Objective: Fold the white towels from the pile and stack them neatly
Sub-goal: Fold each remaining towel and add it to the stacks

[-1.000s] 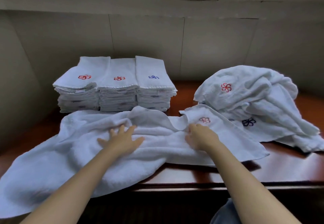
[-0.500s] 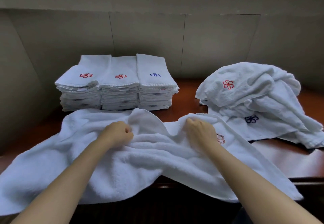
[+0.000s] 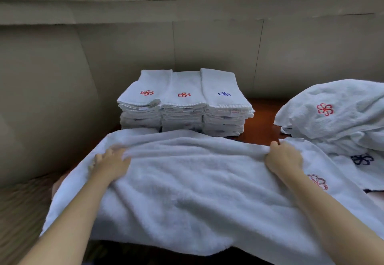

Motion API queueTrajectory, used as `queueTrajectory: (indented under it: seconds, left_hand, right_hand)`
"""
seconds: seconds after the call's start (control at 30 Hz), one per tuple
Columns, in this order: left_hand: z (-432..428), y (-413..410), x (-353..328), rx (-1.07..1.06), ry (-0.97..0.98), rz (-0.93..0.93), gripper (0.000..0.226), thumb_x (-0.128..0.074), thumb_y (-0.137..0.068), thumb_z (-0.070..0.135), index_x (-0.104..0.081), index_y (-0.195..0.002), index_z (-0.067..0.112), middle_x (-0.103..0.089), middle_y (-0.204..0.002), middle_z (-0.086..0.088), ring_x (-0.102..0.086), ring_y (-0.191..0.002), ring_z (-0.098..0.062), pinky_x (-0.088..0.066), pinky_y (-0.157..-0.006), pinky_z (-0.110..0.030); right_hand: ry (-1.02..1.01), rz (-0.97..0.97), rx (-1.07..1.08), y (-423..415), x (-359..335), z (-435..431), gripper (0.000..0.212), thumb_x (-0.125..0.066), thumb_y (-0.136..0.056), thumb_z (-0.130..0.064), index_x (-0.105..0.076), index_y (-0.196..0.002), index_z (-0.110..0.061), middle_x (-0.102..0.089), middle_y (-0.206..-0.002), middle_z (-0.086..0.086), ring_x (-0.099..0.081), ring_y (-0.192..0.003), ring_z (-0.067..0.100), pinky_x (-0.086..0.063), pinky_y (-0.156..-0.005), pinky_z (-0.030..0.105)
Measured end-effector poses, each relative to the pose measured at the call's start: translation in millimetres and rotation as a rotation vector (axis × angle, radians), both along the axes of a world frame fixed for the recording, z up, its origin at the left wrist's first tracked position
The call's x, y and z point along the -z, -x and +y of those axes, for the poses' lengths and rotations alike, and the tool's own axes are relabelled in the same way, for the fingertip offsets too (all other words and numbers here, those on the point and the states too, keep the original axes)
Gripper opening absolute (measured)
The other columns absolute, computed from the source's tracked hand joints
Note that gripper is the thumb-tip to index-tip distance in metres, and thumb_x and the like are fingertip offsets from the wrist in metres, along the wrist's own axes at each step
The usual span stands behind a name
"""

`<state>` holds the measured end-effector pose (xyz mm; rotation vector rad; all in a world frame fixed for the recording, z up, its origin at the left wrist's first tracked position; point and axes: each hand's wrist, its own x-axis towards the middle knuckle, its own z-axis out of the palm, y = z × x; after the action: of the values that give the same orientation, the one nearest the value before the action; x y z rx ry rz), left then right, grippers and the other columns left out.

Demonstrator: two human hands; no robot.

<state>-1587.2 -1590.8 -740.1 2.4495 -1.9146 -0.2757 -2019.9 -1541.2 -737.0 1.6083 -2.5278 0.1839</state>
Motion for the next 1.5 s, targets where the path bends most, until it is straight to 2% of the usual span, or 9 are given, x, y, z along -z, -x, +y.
queueTrajectory:
  seconds: [0.2, 0.37, 0.47, 0.63, 0.77, 0.9, 1.1, 1.33, 1.5]
  left_hand:
    - [-12, 1, -23, -0.221, 0.055, -0.228, 0.041, -0.043, -0.092, 0.028, -0.049, -0.132, 0.02, -0.045, -0.136, -0.009, -0.041, -0.124, -0.029, -0.036, -0.096, -0.035]
    - [-48, 52, -34, 0.31, 0.32, 0.068, 0.039, -0.04, -0.091, -0.005, -0.052, -0.124, 0.011, -0.05, -0.129, -0.009, -0.051, -0.111, -0.029, -0.045, -0.09, -0.039]
    - [-67, 83, -33, 0.529, 0.213, 0.189, 0.059, -0.036, -0.089, -0.014, -0.046, -0.135, 0.021, -0.048, -0.137, -0.002, -0.051, -0.116, -0.026, -0.046, -0.095, -0.041]
    - [-92, 98, -35, 0.601, -0.067, 0.127, 0.07, -0.036, -0.089, -0.01, -0.025, -0.149, 0.026, -0.035, -0.149, -0.004, -0.042, -0.128, -0.028, -0.042, -0.101, -0.043]
    - [-97, 87, -55, 0.602, -0.375, 0.17, 0.06, -0.048, -0.077, -0.008, -0.05, -0.129, 0.021, -0.05, -0.134, -0.007, -0.05, -0.112, -0.026, -0.044, -0.086, -0.036]
    - [-93, 61, -83, 0.498, -0.581, 0.579, 0.048, -0.067, -0.076, -0.005, -0.063, -0.118, 0.017, -0.064, -0.121, -0.009, -0.06, -0.111, -0.027, -0.051, -0.091, -0.039]
    - [-77, 9, -115, 0.505, -0.543, 1.172, 0.046, -0.063, -0.07, -0.006, -0.069, -0.112, 0.011, -0.069, -0.112, -0.015, -0.068, -0.099, -0.027, -0.057, -0.076, -0.033]
    - [-74, -2, -129, 0.348, 0.096, -0.353, 0.013, -0.068, -0.081, 0.029, -0.059, -0.073, 0.023, -0.064, -0.087, 0.004, -0.059, -0.091, -0.02, -0.035, -0.083, -0.036]
    - [-67, -16, -117, 0.085, 0.466, -0.417, 0.017, -0.052, -0.083, 0.001, -0.064, -0.092, 0.009, -0.062, -0.092, -0.01, -0.063, -0.095, -0.033, -0.034, -0.073, -0.031]
  right_hand:
    - [0.012, 0.108, -0.031, -12, -7, -18, 0.024, -0.05, -0.088, -0.014, -0.048, -0.112, -0.017, -0.037, -0.116, 0.011, -0.053, -0.098, 0.032, -0.042, -0.064, 0.036]
    - [-0.002, 0.174, -0.414, -29, -17, -47, 0.024, -0.052, -0.082, -0.014, -0.055, -0.106, -0.019, -0.056, -0.111, 0.001, -0.048, -0.106, 0.024, -0.037, -0.088, 0.033]
    - [0.039, -0.098, -0.565, -36, -22, -49, 0.033, -0.045, -0.078, 0.007, -0.054, -0.107, -0.006, -0.064, -0.103, 0.011, -0.057, -0.089, 0.033, -0.042, -0.064, 0.037]
    - [0.482, 0.131, -0.909, -28, -35, -33, 0.051, -0.058, -0.044, 0.026, -0.058, -0.088, 0.001, -0.062, -0.075, 0.017, -0.058, -0.054, 0.035, -0.037, -0.036, 0.03]
    - [0.328, 0.307, -0.84, -12, -36, -40, 0.05, -0.069, -0.055, 0.009, -0.062, -0.101, -0.007, -0.062, -0.079, 0.008, -0.055, -0.053, 0.03, -0.025, -0.031, 0.024]
    - [-0.158, 0.343, -0.64, -6, -29, -55, 0.019, -0.054, -0.082, -0.031, -0.048, -0.098, -0.024, -0.053, -0.073, -0.006, -0.053, -0.071, 0.018, -0.03, -0.059, 0.024]
    - [-0.233, 0.214, -0.407, 18, -46, -68, 0.028, -0.056, -0.09, -0.044, -0.063, -0.102, -0.02, -0.065, -0.098, 0.001, -0.06, -0.086, 0.021, -0.043, -0.065, 0.028]
    - [-0.102, 0.151, -0.193, 12, -74, -62, 0.018, -0.055, -0.081, -0.007, -0.04, -0.077, -0.016, -0.039, -0.07, 0.0, -0.047, -0.07, 0.023, -0.039, -0.06, 0.03]
    - [0.364, 0.091, -0.103, 12, -79, -52, 0.018, -0.049, -0.077, 0.014, -0.045, -0.086, -0.001, -0.04, -0.078, 0.016, -0.055, -0.073, 0.041, -0.033, -0.056, 0.036]
